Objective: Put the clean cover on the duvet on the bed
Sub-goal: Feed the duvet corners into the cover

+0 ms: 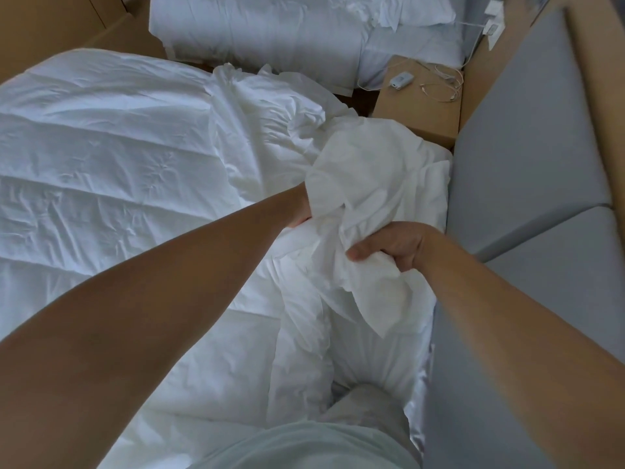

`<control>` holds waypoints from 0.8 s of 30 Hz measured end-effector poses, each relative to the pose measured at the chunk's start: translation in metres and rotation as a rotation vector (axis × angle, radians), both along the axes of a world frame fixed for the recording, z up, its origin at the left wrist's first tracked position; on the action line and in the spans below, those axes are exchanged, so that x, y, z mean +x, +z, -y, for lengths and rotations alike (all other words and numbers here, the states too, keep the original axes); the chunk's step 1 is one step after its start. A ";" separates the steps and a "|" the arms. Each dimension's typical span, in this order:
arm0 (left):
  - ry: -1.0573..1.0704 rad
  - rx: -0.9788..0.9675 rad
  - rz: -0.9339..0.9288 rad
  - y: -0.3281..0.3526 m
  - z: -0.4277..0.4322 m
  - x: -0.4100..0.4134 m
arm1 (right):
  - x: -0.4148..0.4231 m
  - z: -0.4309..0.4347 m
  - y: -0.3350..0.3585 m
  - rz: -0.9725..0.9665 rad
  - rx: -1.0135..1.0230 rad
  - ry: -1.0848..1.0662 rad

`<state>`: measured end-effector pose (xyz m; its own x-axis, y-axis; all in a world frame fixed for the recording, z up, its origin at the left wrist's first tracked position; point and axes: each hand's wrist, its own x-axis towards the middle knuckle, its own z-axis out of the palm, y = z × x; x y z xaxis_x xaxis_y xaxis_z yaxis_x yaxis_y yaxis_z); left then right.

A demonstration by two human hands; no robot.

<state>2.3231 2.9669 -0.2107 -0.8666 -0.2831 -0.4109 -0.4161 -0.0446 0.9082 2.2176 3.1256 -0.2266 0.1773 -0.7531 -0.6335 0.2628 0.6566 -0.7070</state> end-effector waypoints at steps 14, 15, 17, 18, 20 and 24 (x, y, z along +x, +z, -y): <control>-0.551 0.265 0.280 -0.014 0.008 0.004 | -0.053 -0.015 -0.021 -0.036 -0.294 -0.491; -0.541 0.261 0.278 -0.015 0.007 0.003 | -0.054 -0.015 -0.022 -0.042 -0.289 -0.539; -0.523 0.258 0.283 -0.019 0.007 0.001 | -0.055 -0.015 -0.021 -0.020 -0.318 -0.569; -0.528 0.260 0.287 -0.020 0.006 0.001 | -0.057 -0.015 -0.023 0.019 -0.329 -0.566; -0.573 0.250 0.310 -0.021 0.006 0.001 | -0.058 -0.015 -0.025 0.048 -0.268 -0.604; -0.694 0.103 0.396 -0.018 0.009 0.001 | -0.062 -0.020 -0.037 -0.024 -0.204 -0.662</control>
<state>2.3245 2.9579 -0.2285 -0.6154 0.3227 -0.7191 -0.6697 0.2671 0.6930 2.1555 3.1454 -0.2640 -0.3729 -0.8028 -0.4653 0.5446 0.2167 -0.8102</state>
